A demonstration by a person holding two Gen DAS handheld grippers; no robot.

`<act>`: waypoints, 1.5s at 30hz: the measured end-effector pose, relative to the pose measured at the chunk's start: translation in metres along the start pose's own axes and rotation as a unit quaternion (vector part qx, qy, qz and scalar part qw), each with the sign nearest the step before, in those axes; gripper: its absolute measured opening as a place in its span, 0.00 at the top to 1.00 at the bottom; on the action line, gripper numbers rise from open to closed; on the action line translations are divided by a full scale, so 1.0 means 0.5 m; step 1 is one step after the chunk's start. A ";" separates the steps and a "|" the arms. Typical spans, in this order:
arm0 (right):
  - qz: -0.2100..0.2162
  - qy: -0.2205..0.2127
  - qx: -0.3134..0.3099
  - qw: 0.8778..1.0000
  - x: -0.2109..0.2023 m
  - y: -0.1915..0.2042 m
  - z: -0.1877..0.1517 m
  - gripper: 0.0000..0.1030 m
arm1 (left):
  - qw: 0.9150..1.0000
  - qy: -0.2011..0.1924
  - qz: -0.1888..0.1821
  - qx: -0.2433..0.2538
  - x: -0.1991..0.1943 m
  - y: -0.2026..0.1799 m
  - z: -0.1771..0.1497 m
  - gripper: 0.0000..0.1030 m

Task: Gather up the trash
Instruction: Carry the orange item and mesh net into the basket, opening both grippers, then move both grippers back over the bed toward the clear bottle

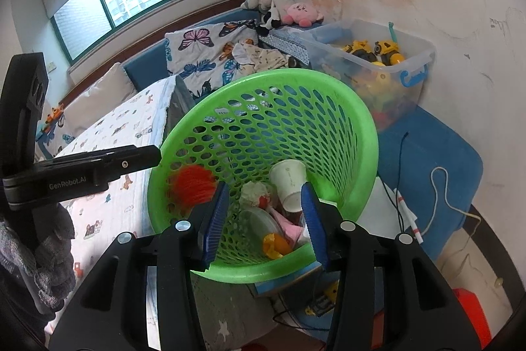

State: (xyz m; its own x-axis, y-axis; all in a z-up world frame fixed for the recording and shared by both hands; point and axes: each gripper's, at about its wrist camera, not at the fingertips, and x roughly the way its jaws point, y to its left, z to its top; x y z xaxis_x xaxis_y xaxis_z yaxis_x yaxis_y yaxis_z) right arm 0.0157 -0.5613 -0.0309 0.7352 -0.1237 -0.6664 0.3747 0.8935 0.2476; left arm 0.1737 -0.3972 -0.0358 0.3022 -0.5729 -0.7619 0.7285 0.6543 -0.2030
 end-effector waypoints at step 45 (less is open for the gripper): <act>0.114 0.038 -0.269 0.956 0.072 0.384 0.019 0.23 | 0.940 -0.058 0.221 -0.251 -0.307 0.526 -0.116 0.27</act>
State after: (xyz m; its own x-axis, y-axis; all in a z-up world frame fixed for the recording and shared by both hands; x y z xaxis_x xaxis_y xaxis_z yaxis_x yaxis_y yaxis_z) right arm 0.1193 -0.3983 -0.0006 0.7121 0.1140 -0.6928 -0.1502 0.9886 0.0083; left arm 0.2832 -0.1087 -0.0080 0.5936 -0.2202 -0.7740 0.1415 0.9754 -0.1690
